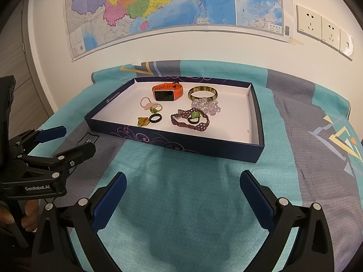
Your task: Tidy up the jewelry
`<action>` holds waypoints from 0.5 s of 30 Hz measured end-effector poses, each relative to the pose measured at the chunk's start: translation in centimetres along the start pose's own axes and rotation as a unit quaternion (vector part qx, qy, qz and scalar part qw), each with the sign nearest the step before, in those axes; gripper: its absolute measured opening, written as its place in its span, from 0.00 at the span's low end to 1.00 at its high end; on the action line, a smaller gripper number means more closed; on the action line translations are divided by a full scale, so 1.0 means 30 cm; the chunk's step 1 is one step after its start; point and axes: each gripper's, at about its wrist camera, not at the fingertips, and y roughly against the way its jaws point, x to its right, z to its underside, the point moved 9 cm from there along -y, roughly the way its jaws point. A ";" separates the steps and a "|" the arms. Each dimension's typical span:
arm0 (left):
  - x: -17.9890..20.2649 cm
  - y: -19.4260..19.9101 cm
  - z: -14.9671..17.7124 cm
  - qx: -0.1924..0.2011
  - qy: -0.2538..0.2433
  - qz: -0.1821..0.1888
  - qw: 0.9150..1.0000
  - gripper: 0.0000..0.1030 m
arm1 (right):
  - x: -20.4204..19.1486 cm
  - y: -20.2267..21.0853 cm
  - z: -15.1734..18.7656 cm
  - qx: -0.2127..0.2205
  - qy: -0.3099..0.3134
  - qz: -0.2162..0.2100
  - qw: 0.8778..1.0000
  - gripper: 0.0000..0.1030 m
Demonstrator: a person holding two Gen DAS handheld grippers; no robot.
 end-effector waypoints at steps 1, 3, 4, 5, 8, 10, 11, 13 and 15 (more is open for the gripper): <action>0.002 -0.002 0.001 0.000 0.000 0.000 1.000 0.95 | 0.001 0.000 0.000 0.000 0.000 0.001 1.000 0.94; 0.002 -0.002 0.001 0.000 0.000 0.000 1.000 0.95 | 0.001 0.000 0.000 -0.001 -0.001 0.000 1.000 0.94; 0.002 -0.002 0.001 0.000 0.000 0.000 1.000 0.95 | 0.001 -0.001 0.000 -0.001 -0.001 0.001 1.000 0.94; 0.003 -0.002 0.000 0.000 0.000 0.000 1.000 0.95 | 0.001 0.000 0.000 -0.001 -0.001 0.001 1.000 0.94; 0.002 -0.001 0.000 0.000 -0.001 0.000 1.000 0.95 | 0.001 0.000 0.000 0.000 -0.001 0.001 1.000 0.94; 0.003 -0.001 0.000 0.000 -0.001 0.000 1.000 0.95 | 0.001 -0.001 0.000 -0.001 -0.001 0.001 1.000 0.94; 0.003 -0.001 -0.001 0.000 -0.001 0.000 1.000 0.95 | 0.000 0.000 0.001 -0.001 -0.002 0.001 1.000 0.94; 0.002 -0.001 0.000 -0.001 -0.001 0.000 1.000 0.95 | 0.000 0.000 0.000 -0.001 -0.002 0.000 1.000 0.94; 0.003 0.000 -0.001 0.000 -0.001 0.000 1.000 0.95 | 0.002 0.001 0.000 -0.002 -0.001 0.001 1.000 0.94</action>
